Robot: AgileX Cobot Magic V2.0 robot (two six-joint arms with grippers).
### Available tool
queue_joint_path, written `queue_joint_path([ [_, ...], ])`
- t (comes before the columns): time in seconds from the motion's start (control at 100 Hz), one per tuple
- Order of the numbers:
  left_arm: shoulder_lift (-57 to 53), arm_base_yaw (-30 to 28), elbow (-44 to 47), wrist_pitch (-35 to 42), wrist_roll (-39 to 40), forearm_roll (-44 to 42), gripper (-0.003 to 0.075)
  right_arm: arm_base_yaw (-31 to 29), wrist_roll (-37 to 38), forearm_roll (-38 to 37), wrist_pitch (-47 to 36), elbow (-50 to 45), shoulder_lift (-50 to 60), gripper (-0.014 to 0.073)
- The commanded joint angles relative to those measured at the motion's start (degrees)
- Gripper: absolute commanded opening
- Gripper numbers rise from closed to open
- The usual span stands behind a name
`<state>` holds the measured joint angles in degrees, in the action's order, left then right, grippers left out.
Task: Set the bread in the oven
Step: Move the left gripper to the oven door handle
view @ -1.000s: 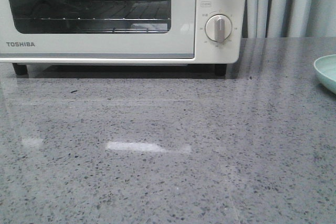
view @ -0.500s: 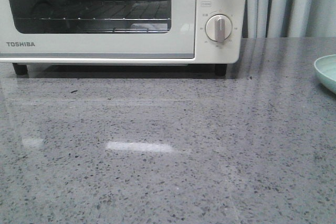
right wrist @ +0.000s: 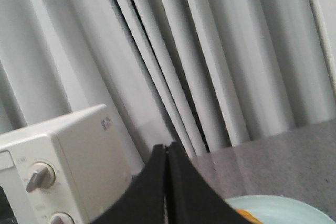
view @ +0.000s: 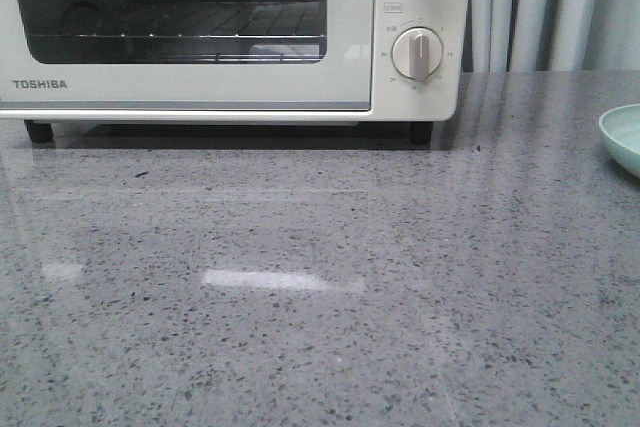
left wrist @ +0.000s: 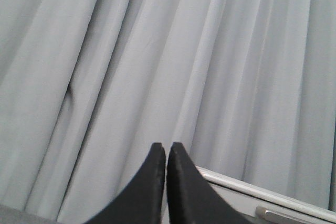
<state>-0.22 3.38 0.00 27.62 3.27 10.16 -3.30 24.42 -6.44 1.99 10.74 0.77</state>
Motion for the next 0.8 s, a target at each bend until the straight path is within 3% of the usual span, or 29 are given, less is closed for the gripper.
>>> queue_joint_path([
  [0.0,-1.6,-0.1,-1.3,0.5,2.8,-0.1,-0.0022,0.4,0.1,-1.4,7.8,5.5,-1.3,-0.0062],
  [0.14,-1.0,-0.1,-7.3,-9.3,4.0,-4.1,-0.0022,2.6,-1.7,-0.8,24.0,13.5,-5.5,-0.0062],
  [0.24,0.8,-0.1,-12.1,-13.8,4.0,-6.1,-0.0021,5.0,-10.3,3.0,30.4,19.5,-10.2,-0.0062],
  [0.54,8.8,3.9,-21.2,-12.7,6.6,-8.0,-0.0021,8.0,-12.5,4.4,34.1,33.7,-26.0,-0.006],
  [0.79,21.9,11.5,-34.7,-29.3,6.6,-9.2,-0.0022,8.0,-16.1,4.4,42.9,46.2,-36.5,-0.006],
])
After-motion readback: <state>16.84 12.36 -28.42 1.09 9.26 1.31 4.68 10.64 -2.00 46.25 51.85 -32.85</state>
